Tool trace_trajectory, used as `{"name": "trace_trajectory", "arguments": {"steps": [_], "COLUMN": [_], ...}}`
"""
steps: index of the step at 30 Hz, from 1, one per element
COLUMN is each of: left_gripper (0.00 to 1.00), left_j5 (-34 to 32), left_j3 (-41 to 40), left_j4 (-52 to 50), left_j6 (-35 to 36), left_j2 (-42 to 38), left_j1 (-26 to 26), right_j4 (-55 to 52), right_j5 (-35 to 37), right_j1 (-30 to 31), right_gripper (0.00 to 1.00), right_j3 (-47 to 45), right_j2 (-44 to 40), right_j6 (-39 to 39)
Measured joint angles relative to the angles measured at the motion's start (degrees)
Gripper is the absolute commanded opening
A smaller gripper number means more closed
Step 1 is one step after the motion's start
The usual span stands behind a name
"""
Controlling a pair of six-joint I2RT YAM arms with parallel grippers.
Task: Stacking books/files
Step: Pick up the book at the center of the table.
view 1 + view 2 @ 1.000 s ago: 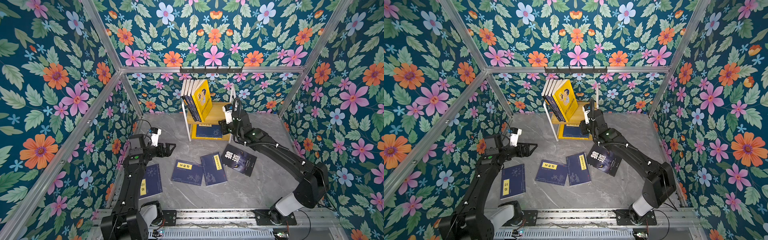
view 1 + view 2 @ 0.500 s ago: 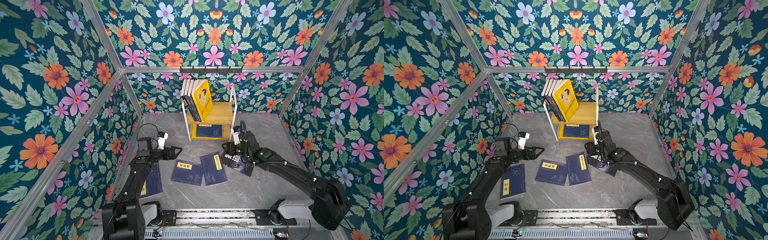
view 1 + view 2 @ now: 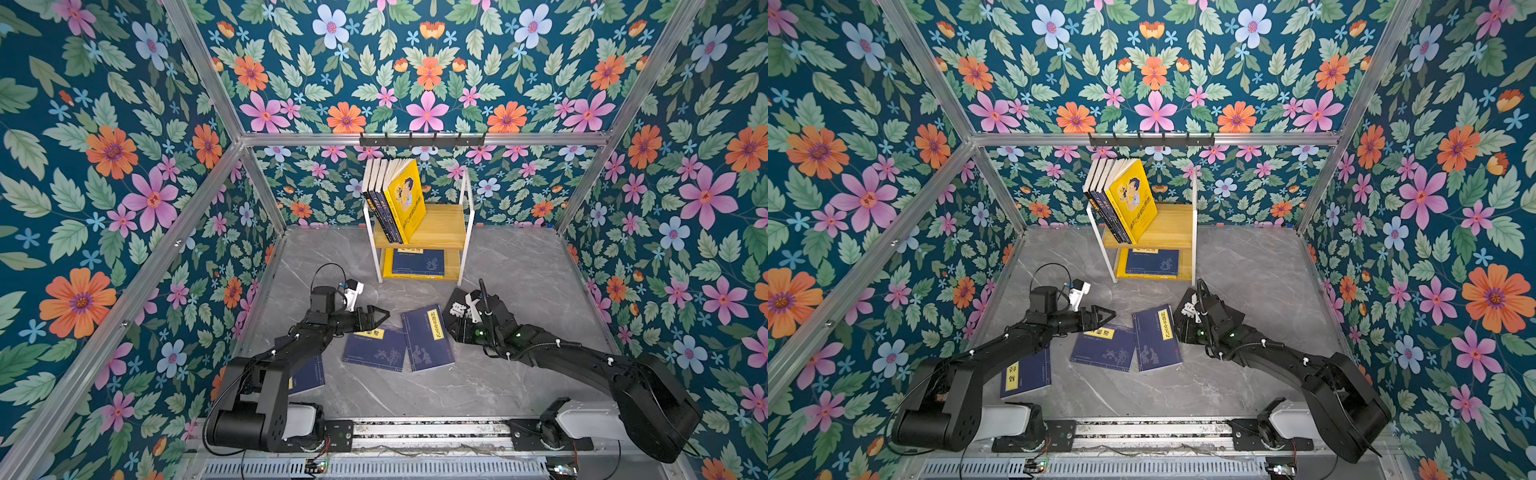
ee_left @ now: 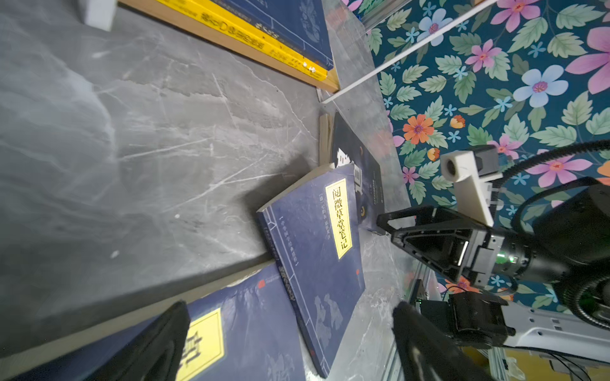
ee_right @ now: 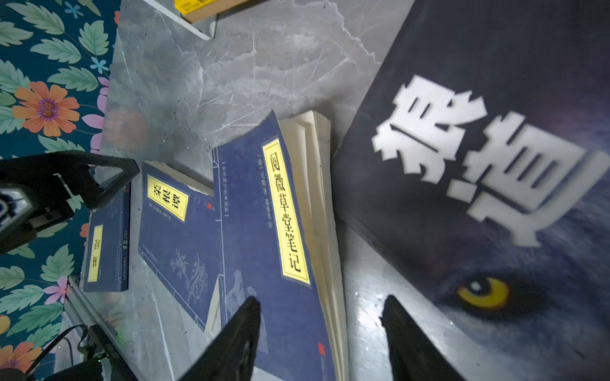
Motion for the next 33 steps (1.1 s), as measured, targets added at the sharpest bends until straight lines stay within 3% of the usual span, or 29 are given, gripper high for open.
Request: {"name": "trace_trajectory", "arguments": {"steps": [4, 9, 17, 25, 30, 33], "left_gripper": [0.94, 0.90, 0.75, 0.68, 0.54, 0.36], "left_j5": [-0.2, -1.0, -3.5, -4.7, -5.1, -5.2], "left_j3": [0.9, 2.7, 6.6, 9.1, 9.3, 9.5], "left_j4": [6.0, 9.8, 6.9, 3.2, 2.4, 1.4], "left_j6": [-4.6, -8.2, -8.8, -8.8, -9.2, -9.8], "left_j2": [4.2, 8.9, 14.6, 18.9, 20.1, 20.0], "left_j1": [-1.4, -2.7, -2.7, -4.0, -5.5, -6.0], "right_j4": [3.7, 7.8, 13.7, 20.7, 23.3, 24.1], "right_j5": [-1.0, -2.2, -2.5, -3.8, -3.9, -3.8], "right_j1": [0.7, 1.5, 2.7, 4.4, 5.2, 5.6], "right_gripper": [0.50, 0.37, 0.34, 0.32, 0.32, 0.32], "right_j3": [-0.9, -0.9, 0.2, 2.8, 3.7, 4.3], "right_j2": [3.8, 7.9, 14.6, 20.8, 22.9, 23.8], "right_j6": [2.0, 3.1, 3.4, 4.0, 4.3, 4.5]}}
